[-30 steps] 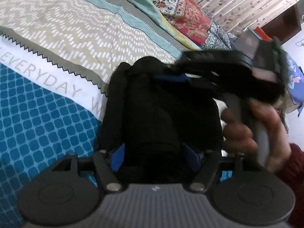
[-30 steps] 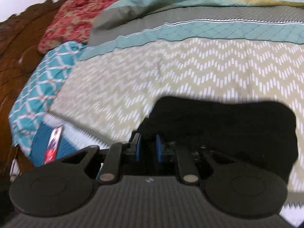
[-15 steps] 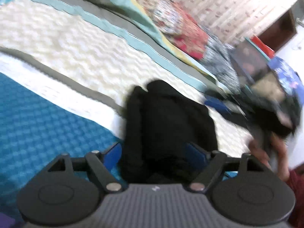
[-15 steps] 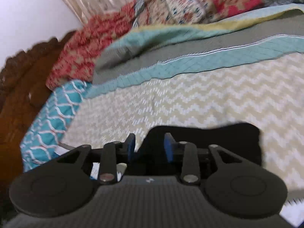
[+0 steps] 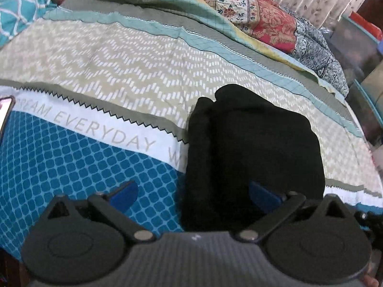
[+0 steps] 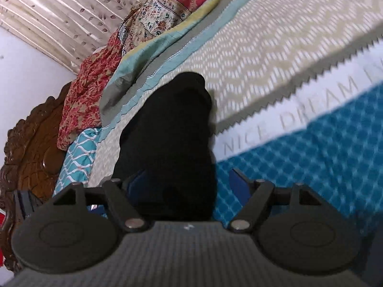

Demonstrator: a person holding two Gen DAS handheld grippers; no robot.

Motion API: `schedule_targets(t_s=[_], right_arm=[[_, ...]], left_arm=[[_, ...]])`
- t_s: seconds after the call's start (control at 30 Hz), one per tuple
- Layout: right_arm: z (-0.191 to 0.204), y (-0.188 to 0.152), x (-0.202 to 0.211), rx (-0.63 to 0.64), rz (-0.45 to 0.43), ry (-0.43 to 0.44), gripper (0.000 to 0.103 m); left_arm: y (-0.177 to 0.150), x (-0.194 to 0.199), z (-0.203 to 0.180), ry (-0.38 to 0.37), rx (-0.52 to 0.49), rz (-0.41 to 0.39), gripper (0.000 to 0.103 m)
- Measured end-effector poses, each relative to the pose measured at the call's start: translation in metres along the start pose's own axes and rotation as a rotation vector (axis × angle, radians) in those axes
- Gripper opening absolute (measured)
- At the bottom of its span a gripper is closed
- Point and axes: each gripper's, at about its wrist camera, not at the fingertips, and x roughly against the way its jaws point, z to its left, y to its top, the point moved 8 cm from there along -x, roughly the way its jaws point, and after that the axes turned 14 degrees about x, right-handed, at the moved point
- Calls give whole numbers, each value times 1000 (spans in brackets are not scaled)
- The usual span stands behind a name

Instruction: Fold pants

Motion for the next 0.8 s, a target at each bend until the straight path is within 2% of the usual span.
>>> schedule_targets(t_s=[0.17,0.3,0.8], right_arm=[[-11,-12,-11,-62,32,9,78],[-19,-15,-10,-98,19,26,78],[-16,-21,-5,-71,7,26,78]], left_arm=[[0,2,1,34,-3,-2,103],[-3,3,4,55,-2,-1,103],[-9,6,7,106,-26,-5,103]])
